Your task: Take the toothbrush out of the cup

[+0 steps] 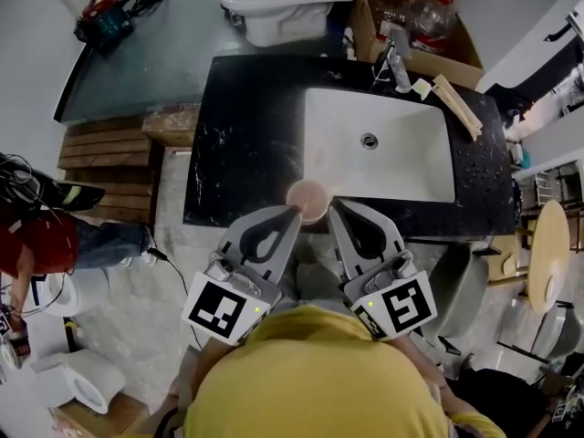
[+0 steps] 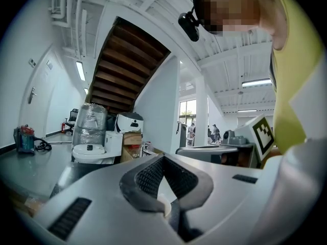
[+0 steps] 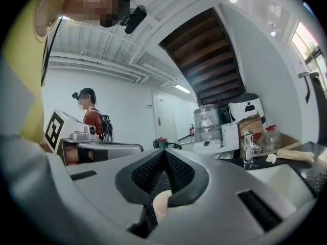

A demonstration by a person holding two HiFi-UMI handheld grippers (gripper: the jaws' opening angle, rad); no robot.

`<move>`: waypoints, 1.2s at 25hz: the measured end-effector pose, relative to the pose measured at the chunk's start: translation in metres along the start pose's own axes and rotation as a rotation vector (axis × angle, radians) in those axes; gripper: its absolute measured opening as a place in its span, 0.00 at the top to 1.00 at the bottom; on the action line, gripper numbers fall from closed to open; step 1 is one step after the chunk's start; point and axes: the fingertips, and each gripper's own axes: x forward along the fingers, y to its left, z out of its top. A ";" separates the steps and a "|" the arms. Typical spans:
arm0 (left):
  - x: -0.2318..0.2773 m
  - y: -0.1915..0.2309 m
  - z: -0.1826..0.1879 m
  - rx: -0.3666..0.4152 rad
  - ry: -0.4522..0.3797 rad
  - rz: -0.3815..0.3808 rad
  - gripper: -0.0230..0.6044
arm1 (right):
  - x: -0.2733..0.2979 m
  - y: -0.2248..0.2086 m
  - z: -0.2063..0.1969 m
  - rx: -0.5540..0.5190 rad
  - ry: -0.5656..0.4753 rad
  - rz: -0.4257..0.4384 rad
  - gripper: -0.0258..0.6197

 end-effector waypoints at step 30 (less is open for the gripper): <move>0.045 0.030 -0.051 -0.053 0.143 0.013 0.95 | 0.046 -0.046 -0.061 0.091 0.135 0.050 0.93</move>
